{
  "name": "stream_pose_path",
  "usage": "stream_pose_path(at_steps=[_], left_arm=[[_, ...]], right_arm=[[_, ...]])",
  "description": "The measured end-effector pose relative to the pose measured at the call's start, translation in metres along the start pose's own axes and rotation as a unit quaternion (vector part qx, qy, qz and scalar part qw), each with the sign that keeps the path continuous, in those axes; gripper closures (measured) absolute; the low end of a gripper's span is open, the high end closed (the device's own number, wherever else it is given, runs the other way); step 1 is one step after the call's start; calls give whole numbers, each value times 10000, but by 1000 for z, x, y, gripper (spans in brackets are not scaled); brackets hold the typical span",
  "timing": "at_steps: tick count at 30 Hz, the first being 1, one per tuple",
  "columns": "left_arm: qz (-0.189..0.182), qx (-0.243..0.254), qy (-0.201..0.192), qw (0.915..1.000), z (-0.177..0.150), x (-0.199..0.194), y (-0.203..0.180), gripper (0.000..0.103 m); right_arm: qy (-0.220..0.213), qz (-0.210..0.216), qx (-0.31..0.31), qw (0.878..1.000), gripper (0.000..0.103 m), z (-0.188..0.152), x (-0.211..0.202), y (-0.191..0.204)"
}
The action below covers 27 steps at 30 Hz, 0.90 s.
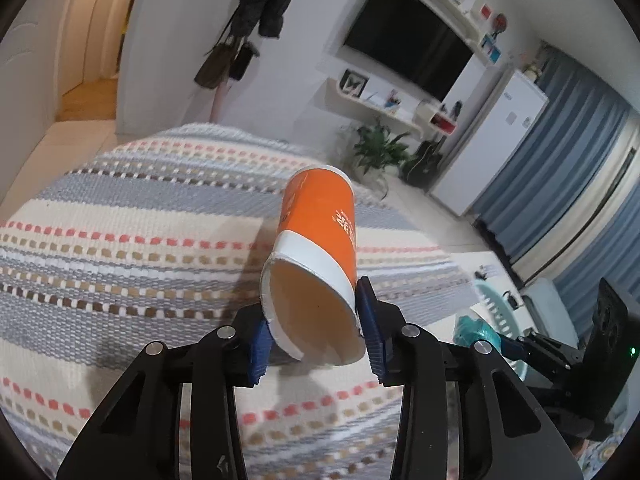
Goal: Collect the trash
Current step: 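Carry cup and teal packet over the basket and open both tools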
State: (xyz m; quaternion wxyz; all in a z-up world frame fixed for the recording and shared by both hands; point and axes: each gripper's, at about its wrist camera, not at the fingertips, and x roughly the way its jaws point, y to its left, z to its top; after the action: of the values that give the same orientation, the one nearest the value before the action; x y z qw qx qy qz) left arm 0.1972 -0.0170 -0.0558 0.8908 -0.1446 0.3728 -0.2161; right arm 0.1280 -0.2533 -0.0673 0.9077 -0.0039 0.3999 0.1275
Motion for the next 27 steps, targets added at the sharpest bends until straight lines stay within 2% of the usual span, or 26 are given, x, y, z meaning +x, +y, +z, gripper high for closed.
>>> stream_pose_path(at_steps=[6,12,16,20,22,27], left_arm=[[-318,272,-400,9983,6,-29,-42,66],[-630,821,-558,9931,14,-36,-115,65],[-876,1183,-472,9880,13,-21,-166,65],[-1057,1513,-276,9824,2,5,-211,65],[-1147,1651,-115,9795,-6,21,-233,65],[-1284,1885,338,9731,-30,68,-268,64]], right_arm=[[-556,-243,266,9978,63,3,-49,-20],[-996,-656,697,9904,63,3,-93,-60],[-1134,-992,1196,9813,63,-8,-114,-102],[-1128,-1506,1866,9643,63,-28,-127,-155],[-1110,-1567,2260,9550,63,-43,-131,-184],[-928,-1740,2822,9389,62,-77,-127,-228]])
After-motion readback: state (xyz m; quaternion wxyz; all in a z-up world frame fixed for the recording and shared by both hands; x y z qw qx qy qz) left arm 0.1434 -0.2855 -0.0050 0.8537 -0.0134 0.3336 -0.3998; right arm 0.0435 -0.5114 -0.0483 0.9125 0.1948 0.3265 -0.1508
